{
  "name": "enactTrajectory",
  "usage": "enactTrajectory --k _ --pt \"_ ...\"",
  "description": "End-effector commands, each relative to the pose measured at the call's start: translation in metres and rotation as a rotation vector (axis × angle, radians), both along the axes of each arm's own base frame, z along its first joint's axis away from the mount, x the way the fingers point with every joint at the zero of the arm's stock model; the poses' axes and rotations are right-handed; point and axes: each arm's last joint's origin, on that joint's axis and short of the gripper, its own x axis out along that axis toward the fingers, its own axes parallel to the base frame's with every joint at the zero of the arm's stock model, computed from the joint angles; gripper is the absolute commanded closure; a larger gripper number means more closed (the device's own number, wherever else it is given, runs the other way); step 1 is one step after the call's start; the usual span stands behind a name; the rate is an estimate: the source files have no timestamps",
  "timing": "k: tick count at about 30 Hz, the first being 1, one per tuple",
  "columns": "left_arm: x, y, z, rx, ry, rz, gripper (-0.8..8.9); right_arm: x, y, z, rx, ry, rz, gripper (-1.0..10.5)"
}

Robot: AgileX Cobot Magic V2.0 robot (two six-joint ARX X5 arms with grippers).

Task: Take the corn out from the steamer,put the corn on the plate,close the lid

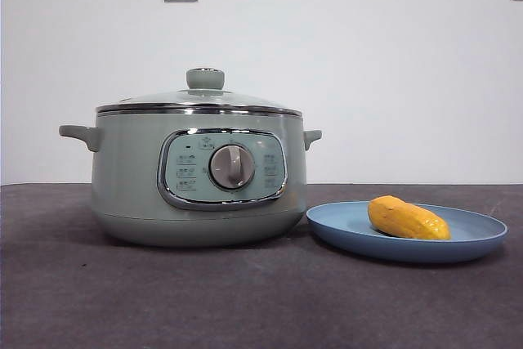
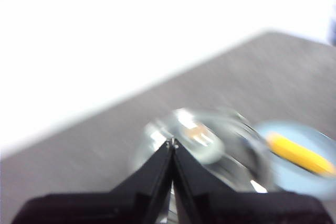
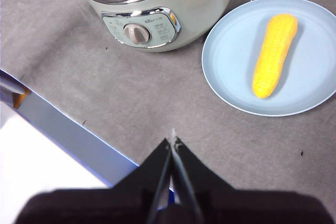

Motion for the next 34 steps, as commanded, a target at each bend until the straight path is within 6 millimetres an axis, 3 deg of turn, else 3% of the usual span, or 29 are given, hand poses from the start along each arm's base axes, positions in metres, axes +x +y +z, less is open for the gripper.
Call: enactTrajectory --k 1,8,17,23,34 --pt "-0.004 0.009 -0.022 0.019 -0.111 0.072 8.17 0.000 0.000 -0.002 -0.004 0.004 0.002 9.5" --pt "-0.017 0.021 -0.101 0.030 -0.171 0.297 8.17 0.000 0.000 -0.002 -0.004 0.004 0.001 9.5" --pt "-0.024 0.026 -0.197 0.003 -0.064 0.375 8.17 0.000 0.000 -0.002 -0.004 0.003 0.002 9.5" --pt "-0.026 0.028 -0.233 -0.019 -0.038 0.406 8.17 0.000 0.000 -0.002 -0.004 0.004 0.001 9.5" --pt "-0.028 0.029 -0.261 -0.054 0.044 0.443 8.17 0.000 0.000 -0.002 -0.004 0.004 0.001 9.5"
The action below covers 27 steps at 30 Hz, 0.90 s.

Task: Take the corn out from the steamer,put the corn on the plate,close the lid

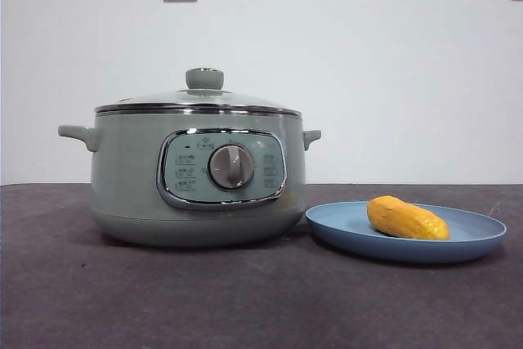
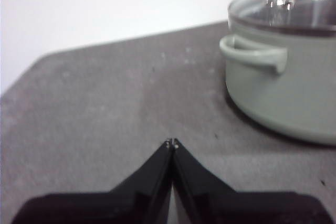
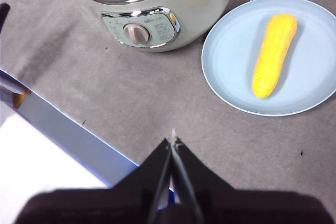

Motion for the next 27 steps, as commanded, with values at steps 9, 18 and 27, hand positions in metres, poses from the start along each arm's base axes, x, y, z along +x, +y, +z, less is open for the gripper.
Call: enactTrajectory --k 9,18,27 --pt "0.0005 0.0004 -0.0043 -0.056 0.015 0.014 8.17 0.0003 0.0002 -0.0021 -0.004 0.003 0.001 9.5" --pt "0.0005 0.0004 -0.0043 -0.056 0.015 0.013 8.17 0.0003 0.0002 -0.0021 -0.004 0.003 0.001 9.5" --pt "0.0005 0.0004 -0.0043 -0.057 0.014 0.013 8.17 0.0000 0.0004 -0.0020 -0.004 0.002 0.003 9.5"
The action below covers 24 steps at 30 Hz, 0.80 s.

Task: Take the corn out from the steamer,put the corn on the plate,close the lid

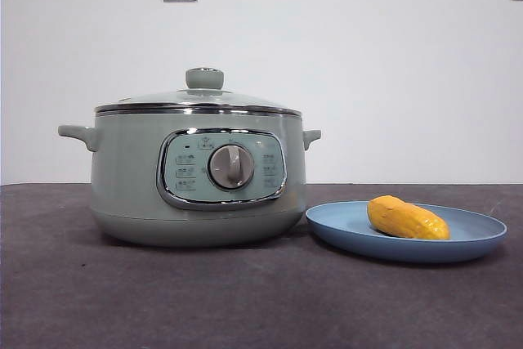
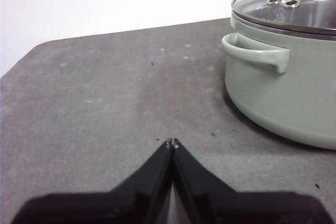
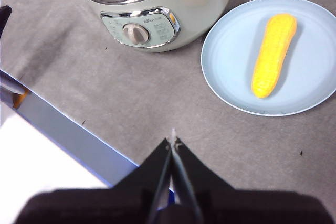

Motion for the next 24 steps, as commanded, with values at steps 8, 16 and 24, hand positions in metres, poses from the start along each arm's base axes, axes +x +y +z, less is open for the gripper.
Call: enactTrajectory --k 8,16,24 --pt "0.001 0.000 -0.004 -0.007 0.008 0.003 8.17 -0.011 -0.011 0.008 -0.027 -0.220 -0.024 9.5" --pt "0.001 0.000 -0.004 -0.007 0.008 0.003 8.17 -0.016 -0.024 -0.021 0.022 -0.565 -0.180 9.5" --pt "0.001 0.000 -0.004 -0.007 0.008 0.003 8.17 -0.006 -0.027 -0.100 0.032 -0.742 -0.243 9.5"
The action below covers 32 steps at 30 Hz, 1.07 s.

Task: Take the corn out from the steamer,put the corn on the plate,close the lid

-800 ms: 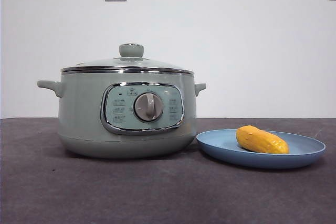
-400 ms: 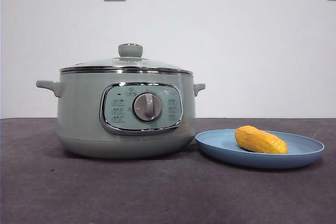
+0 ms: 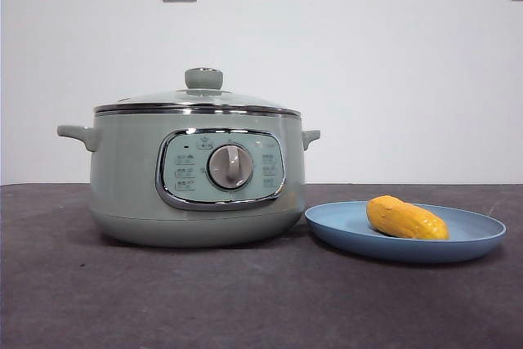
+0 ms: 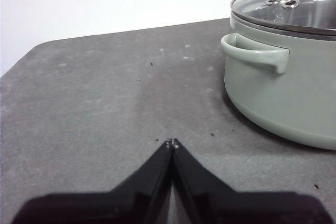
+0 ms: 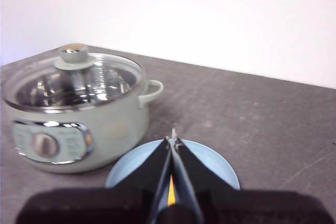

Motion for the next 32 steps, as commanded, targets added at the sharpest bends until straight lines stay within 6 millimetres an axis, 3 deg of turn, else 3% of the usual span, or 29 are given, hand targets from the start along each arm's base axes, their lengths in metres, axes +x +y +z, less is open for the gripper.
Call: enactTrajectory --k 1,6,14,32 --pt "0.001 0.000 -0.004 -0.007 0.008 0.003 8.17 0.005 -0.001 -0.029 0.000 -0.031 -0.034 9.5" --pt "0.001 0.000 -0.004 -0.007 0.008 0.003 8.17 0.008 -0.002 -0.060 0.033 -0.016 -0.099 9.5" --pt "0.001 0.000 -0.004 -0.007 0.009 0.003 8.17 0.008 -0.003 -0.087 0.066 0.054 -0.131 9.5" --pt "0.001 0.000 -0.004 -0.007 0.008 0.003 8.17 0.008 -0.003 -0.092 0.068 0.109 -0.132 9.5"
